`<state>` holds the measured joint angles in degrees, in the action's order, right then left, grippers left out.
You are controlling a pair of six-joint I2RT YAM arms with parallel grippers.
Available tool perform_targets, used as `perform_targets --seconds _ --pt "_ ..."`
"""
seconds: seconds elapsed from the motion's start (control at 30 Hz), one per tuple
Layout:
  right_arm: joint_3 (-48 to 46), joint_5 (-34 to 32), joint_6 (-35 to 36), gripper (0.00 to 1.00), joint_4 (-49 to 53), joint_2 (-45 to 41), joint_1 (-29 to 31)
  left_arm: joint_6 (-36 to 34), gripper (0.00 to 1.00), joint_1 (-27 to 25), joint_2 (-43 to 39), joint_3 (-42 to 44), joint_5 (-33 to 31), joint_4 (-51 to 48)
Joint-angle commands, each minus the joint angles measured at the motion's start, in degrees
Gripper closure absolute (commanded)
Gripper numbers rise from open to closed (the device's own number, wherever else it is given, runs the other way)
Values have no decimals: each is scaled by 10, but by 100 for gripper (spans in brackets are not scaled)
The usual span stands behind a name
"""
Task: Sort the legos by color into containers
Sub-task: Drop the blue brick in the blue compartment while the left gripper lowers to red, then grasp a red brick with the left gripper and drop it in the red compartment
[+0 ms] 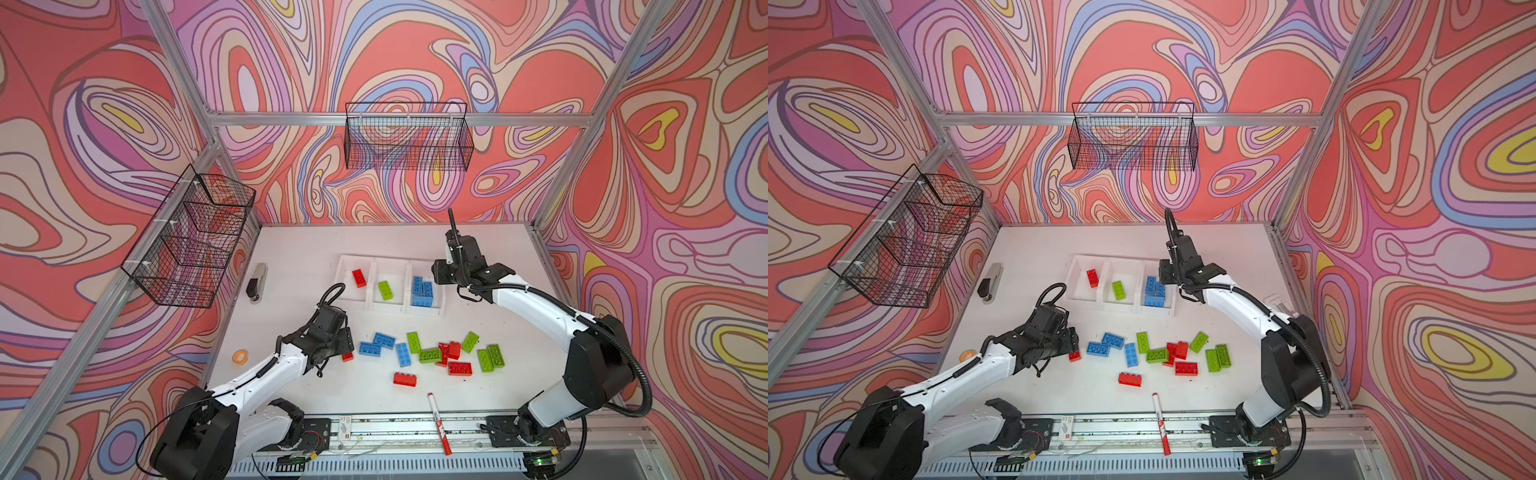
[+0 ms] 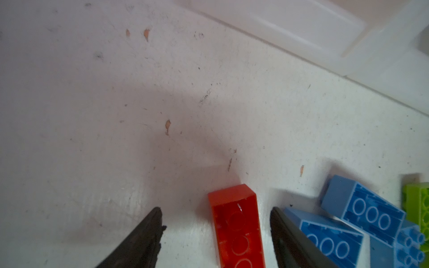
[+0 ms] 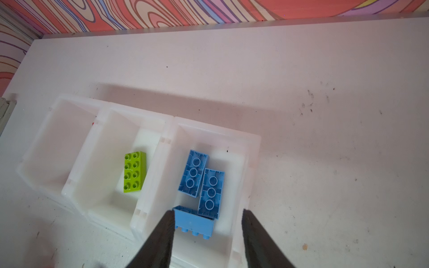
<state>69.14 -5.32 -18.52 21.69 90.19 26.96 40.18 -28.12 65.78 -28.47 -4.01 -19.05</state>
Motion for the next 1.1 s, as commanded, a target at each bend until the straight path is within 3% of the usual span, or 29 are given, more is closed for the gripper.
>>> perform_targets --seconds 0.0,0.17,0.33,0.57,0.83,1.07 --pt "-9 -10 -1 50 0 -14 -4 32 26 -13 15 6 6 19" --pt "-15 -11 -2 50 6 -15 -5 47 35 -25 35 11 7 27" --pt "-24 -10 1 52 16 -21 -4 52 53 -25 31 18 -6 27" --pt "-32 3 13 53 37 -22 -4 42 70 -25 39 11 -5 27" --pt "-50 8 23 51 116 -56 -2 -29 76 -13 12 -79 -42 -26" --pt "-87 0 -4 48 103 -92 38 -135 76 30 46 -200 -45 -32"
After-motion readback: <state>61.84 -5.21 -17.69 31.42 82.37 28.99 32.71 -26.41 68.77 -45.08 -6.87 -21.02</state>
